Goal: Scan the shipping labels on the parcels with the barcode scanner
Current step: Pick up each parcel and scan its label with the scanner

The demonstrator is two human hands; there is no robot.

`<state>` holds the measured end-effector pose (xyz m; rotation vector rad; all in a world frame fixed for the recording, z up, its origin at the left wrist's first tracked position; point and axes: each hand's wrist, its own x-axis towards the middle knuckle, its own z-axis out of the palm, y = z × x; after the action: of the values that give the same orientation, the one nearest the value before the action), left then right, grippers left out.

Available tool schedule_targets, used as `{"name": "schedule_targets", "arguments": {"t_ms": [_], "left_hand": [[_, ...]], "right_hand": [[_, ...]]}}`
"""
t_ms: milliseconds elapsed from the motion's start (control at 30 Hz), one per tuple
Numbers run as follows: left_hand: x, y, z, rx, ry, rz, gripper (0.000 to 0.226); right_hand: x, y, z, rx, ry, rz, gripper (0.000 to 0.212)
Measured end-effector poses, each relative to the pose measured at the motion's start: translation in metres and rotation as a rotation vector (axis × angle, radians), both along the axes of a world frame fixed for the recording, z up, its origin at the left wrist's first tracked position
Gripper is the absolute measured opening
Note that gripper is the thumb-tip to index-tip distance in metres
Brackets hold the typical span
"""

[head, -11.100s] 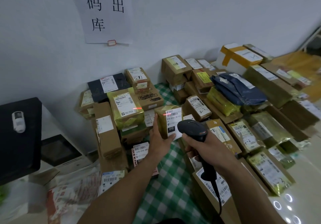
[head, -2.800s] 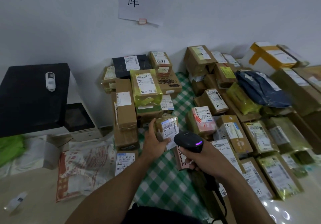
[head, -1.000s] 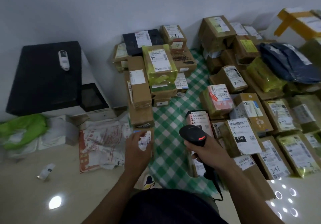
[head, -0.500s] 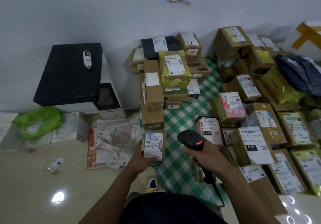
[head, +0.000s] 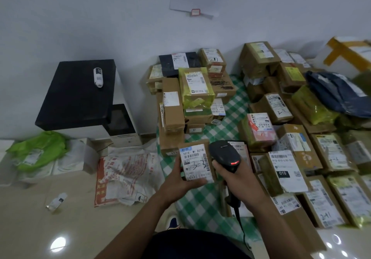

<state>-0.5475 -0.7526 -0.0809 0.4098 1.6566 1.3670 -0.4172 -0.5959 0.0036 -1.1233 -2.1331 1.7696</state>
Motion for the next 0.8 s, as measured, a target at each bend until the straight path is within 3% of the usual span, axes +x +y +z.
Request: {"name": "schedule_targets", "arguments": {"t_ms": [133, 233, 367, 500, 633, 800], "left_hand": [[0.002, 0.011, 0.01, 0.083, -0.116, 0.042, 0.109], [0.004, 0.019, 0.016, 0.08, -0.061, 0.07, 0.103], [0.002, 0.031, 0.02, 0.066, 0.002, 0.085, 0.11], [-0.007, 0.051, 0.018, 0.038, 0.068, 0.116, 0.115], [-0.01, 0.072, 0.025, -0.012, 0.076, 0.138, 0.117], [-0.01, 0.092, 0.029, -0.028, 0.054, 0.113, 0.118]], "right_hand": [[0.002, 0.003, 0.011, 0.015, 0.064, -0.052, 0.04], [0.002, 0.007, 0.018, 0.022, 0.053, -0.029, 0.039], [0.003, 0.01, 0.024, 0.031, 0.078, -0.045, 0.035], [0.008, 0.017, 0.03, 0.06, 0.036, -0.083, 0.048], [0.013, 0.025, 0.035, 0.083, -0.083, 0.014, 0.047], [0.018, 0.027, 0.044, 0.042, -0.14, 0.054, 0.03]]}}
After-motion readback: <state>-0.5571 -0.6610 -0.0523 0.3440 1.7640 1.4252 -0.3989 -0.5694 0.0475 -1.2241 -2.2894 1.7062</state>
